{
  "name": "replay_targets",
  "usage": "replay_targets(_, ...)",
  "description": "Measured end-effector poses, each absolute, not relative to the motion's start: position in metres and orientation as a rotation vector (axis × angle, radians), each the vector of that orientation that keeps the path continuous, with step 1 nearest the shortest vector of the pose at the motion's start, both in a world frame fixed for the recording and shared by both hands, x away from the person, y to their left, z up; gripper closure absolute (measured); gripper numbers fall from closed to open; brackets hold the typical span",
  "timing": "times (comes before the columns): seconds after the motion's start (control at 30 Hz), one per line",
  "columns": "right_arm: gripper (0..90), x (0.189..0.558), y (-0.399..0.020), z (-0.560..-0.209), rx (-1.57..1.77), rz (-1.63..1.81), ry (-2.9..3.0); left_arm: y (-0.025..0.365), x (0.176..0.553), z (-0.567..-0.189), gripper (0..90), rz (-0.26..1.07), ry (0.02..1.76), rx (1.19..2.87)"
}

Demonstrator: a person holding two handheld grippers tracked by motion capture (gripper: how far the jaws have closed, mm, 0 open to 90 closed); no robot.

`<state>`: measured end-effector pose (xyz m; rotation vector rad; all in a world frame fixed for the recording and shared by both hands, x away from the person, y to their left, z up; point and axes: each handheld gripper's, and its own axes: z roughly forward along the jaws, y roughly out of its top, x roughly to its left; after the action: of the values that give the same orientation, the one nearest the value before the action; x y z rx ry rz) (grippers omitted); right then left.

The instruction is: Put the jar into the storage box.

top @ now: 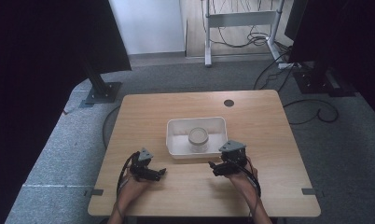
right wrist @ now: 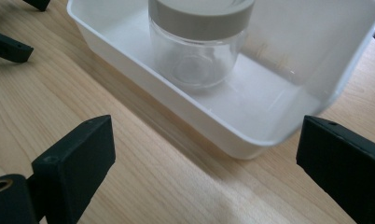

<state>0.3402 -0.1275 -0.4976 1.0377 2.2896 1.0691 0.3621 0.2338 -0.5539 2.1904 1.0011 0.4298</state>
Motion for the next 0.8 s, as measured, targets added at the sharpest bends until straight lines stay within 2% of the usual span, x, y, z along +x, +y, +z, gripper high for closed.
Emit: replay_targets(0.8,4.0,0.302,-0.184,-0.521,1.155,1.05,2.222,0.234,0.362,-0.554,0.0,0.43,1.004,2.19)
